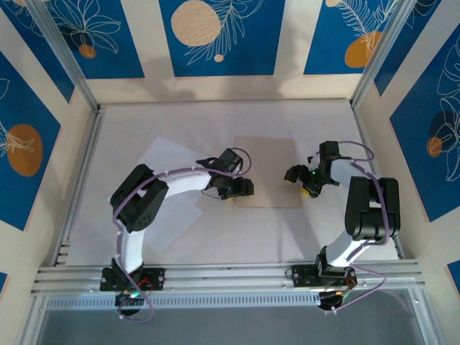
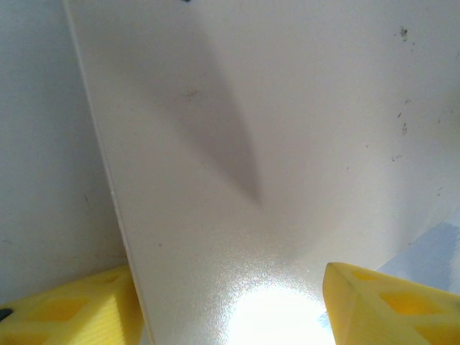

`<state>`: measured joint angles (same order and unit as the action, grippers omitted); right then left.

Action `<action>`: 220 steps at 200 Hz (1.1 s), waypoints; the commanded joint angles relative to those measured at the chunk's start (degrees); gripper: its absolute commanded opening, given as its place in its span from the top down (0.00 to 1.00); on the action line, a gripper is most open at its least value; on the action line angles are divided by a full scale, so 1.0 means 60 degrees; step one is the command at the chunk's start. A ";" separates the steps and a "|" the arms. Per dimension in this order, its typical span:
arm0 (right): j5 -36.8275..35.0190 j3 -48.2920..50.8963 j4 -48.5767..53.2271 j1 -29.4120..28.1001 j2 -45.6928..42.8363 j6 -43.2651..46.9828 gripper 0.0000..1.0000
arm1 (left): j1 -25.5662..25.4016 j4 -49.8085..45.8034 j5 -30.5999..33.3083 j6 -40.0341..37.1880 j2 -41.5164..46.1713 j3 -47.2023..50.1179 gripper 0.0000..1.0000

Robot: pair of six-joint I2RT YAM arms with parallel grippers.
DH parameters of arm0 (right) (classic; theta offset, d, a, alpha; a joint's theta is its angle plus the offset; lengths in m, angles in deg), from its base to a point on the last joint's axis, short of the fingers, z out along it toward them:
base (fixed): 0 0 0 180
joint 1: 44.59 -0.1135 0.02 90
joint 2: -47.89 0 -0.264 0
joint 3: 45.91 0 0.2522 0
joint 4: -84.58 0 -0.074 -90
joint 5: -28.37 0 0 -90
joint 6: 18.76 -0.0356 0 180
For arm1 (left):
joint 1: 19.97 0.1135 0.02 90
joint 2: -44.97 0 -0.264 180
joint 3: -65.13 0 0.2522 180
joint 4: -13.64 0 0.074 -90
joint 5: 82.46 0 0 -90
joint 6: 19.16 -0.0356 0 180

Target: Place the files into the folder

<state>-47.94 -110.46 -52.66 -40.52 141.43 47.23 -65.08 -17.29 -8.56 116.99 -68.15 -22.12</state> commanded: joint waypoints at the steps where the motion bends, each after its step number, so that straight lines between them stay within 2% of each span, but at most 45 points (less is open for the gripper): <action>1: 0.0303 -0.0225 0.0140 -0.0078 0.0244 0.0186 0.23 | 0.0064 -0.0502 -0.0068 -0.0075 -0.0105 0.0012 0.34; 91: 0.1495 -0.0020 -0.0166 -0.0604 0.0006 0.0470 0.23 | 0.0134 -0.0560 -0.0217 -0.0104 -0.0234 -0.0085 0.35; 164: 0.3041 0.0140 -0.0473 -0.0318 -0.1188 0.0059 0.23 | 0.0237 -0.0628 -0.0224 -0.0168 -0.0120 0.0060 0.34; 192: 0.3989 0.0505 -0.1057 -0.0213 -0.1363 -0.0348 0.23 | 0.0249 -0.0538 -0.0283 -0.0149 -0.0071 0.0118 0.33; 220: 0.4390 0.0843 -0.1504 -0.0207 -0.1477 -0.0611 0.23 | 0.0251 -0.0493 -0.0319 -0.0148 -0.0021 0.0164 0.33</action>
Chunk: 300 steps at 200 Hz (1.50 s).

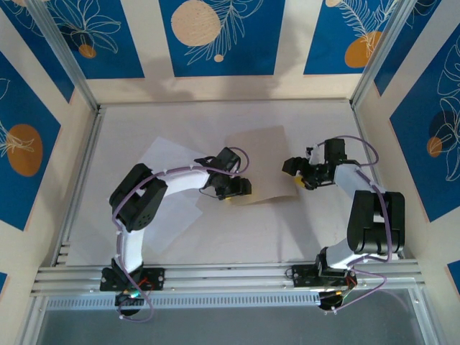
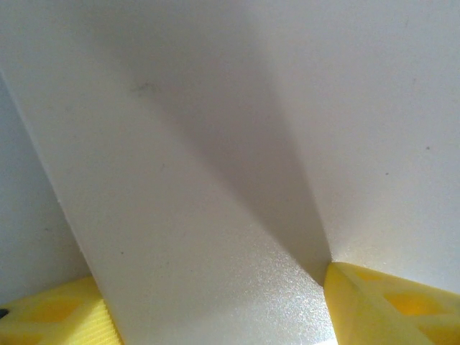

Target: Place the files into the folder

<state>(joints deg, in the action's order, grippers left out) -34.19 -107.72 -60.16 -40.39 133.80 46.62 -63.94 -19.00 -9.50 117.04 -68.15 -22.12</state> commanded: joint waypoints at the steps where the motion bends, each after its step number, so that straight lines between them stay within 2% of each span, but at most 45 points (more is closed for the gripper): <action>1: 0.2117 0.0389 -0.0270 -0.0223 -0.0209 -0.0517 0.23 | 0.0069 -0.0209 -0.0163 -0.0163 -0.0017 0.0164 0.33; 47: 0.2574 0.0645 -0.0646 -0.0064 -0.0521 -0.0735 0.23 | 0.0091 -0.0182 -0.0163 -0.0170 0.0062 0.0265 0.33; 80: 0.2524 0.0613 -0.0536 -0.0014 -0.0702 -0.0683 0.24 | 0.0104 -0.0163 -0.0162 -0.0170 0.0118 0.0324 0.33; 109: 0.2106 0.0583 -0.0288 -0.0111 -0.0911 -0.0593 0.29 | 0.0132 -0.0158 -0.0160 -0.0192 0.0231 0.0340 0.33; 139: 0.1327 0.0438 0.0258 -0.0298 -0.1432 -0.0351 0.52 | 0.0159 -0.0179 -0.0277 -0.0239 0.0443 0.0281 0.29; 158: 0.0628 0.0221 0.0767 -0.0306 -0.1788 -0.0249 0.74 | 0.0164 0.0020 -0.0704 -0.0166 0.0604 0.0237 0.24; 173: -0.0023 -0.0024 0.1272 -0.0298 -0.2071 -0.0192 0.79 | 0.0147 0.0544 -0.1288 -0.0025 0.0792 0.0296 0.22; 198: -0.1254 -0.0606 0.2272 -0.0125 -0.2431 -0.0060 0.95 | 0.0139 0.0052 -0.1136 -0.0163 0.1221 0.0110 0.16; 259: -0.2748 -0.2231 0.4115 -0.0012 -0.3036 0.0912 0.99 | 0.0322 -0.2214 0.0449 -0.0934 0.3178 0.0417 0.12; 300: -0.3846 -0.3501 0.5210 -0.1044 -0.2885 0.1838 0.99 | 0.0861 -0.3356 0.1397 -0.1198 0.5148 0.1256 0.09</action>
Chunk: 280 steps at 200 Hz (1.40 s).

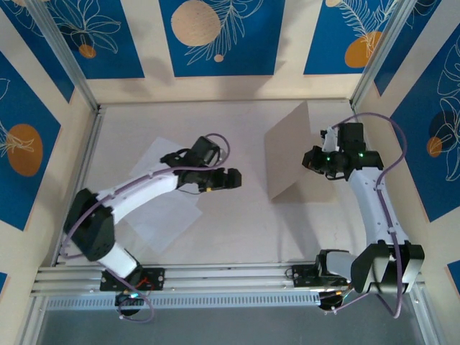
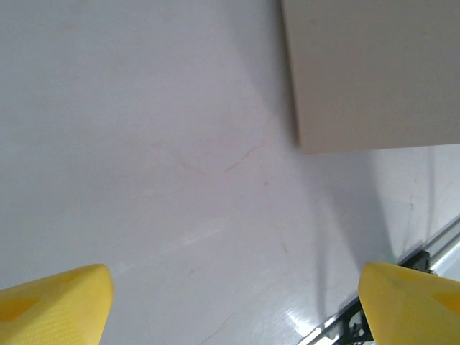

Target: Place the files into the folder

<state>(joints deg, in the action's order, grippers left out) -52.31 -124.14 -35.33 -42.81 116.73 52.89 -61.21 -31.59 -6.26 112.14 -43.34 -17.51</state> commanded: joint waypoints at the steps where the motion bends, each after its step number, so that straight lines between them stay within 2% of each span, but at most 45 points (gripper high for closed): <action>1: -0.0875 -0.0811 0.1099 -0.0673 -0.0029 0.0805 0.99 | 0.0424 -0.1281 0.0876 -0.0381 0.1062 0.0505 0.08; 55: -0.2843 -0.2267 0.2009 -0.3404 0.1224 0.0944 0.98 | 0.1147 -0.2768 0.1617 -0.0585 0.3054 0.1119 0.06; 93: -0.4410 -0.2934 0.2413 -0.4983 0.2448 0.0334 0.95 | 0.1740 -0.3042 0.1455 -0.0762 0.3931 0.1651 0.04; 112: -0.3953 -0.3094 0.2299 -0.5319 0.2762 -0.0130 0.89 | 0.1954 -0.3204 0.1380 -0.0918 0.4053 0.1695 0.03; 129: -0.3771 -0.3098 0.2064 -0.5676 0.2864 -0.0487 0.72 | 0.2035 -0.3223 0.1355 -0.1023 0.4156 0.1733 0.03; 156: -0.3121 -0.2999 0.1518 -0.5929 0.2997 -0.1060 0.56 | 0.2122 -0.3124 0.1335 -0.1051 0.4334 0.1726 0.02; 198: -0.2114 -0.2733 0.0564 -0.6091 0.3259 -0.1805 0.48 | 0.2243 -0.3149 0.1304 -0.1049 0.4475 0.1806 0.02; 240: -0.1366 -0.2170 -0.1001 -0.6171 0.3665 -0.2508 0.33 | 0.2328 -0.3109 0.1291 -0.0982 0.4721 0.2075 0.02; 280: -0.0362 -0.2067 -0.2786 -0.6242 0.5087 -0.3228 0.32 | 0.2383 -0.2968 0.1158 -0.0812 0.4951 0.2463 0.02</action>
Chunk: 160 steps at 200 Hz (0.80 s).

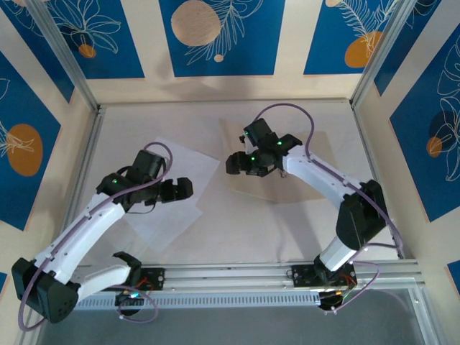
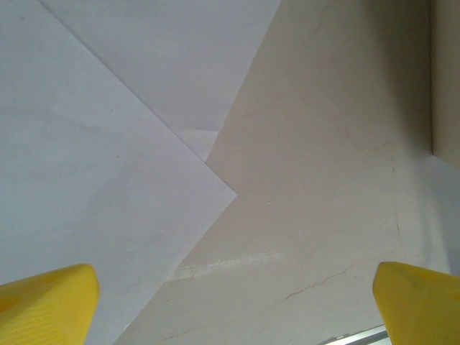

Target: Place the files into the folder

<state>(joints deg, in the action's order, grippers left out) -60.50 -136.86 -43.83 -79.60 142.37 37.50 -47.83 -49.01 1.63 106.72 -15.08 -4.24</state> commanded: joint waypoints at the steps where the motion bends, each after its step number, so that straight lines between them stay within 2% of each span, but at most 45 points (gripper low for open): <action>1: 0.1031 0.0036 -0.1397 -0.0120 0.0847 -0.0684 0.32 | 0.0150 -0.0061 -0.0157 0.0096 0.0261 0.0256 0.02; 32: 0.1553 -0.0940 -0.1633 -0.0273 0.1825 -0.0753 0.32 | 0.0220 -0.0084 -0.0059 0.0162 0.0413 0.0572 0.02; 71: 0.2122 -0.1646 -0.1970 -0.0304 0.2279 -0.0543 0.32 | 0.0347 -0.0188 0.0402 0.0523 0.0450 0.0993 0.02; 115: 0.3619 -0.1983 -0.3209 -0.0289 0.2970 -0.0705 0.34 | 0.0626 -0.0430 0.1315 0.1393 0.0586 0.1476 0.00; 147: 0.4078 -0.2291 -0.3922 -0.0253 0.3630 -0.0472 0.33 | 0.0978 -0.0591 0.2157 0.2081 0.0938 0.1972 0.00; 160: 0.4629 -0.2599 -0.4174 -0.0241 0.4029 -0.0437 0.35 | 0.1168 -0.0500 0.2349 0.2210 0.1240 0.2220 0.00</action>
<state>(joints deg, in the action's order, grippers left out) -39.96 -149.03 -64.68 -81.13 163.02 34.12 -43.00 -50.05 10.96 116.12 -10.69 6.66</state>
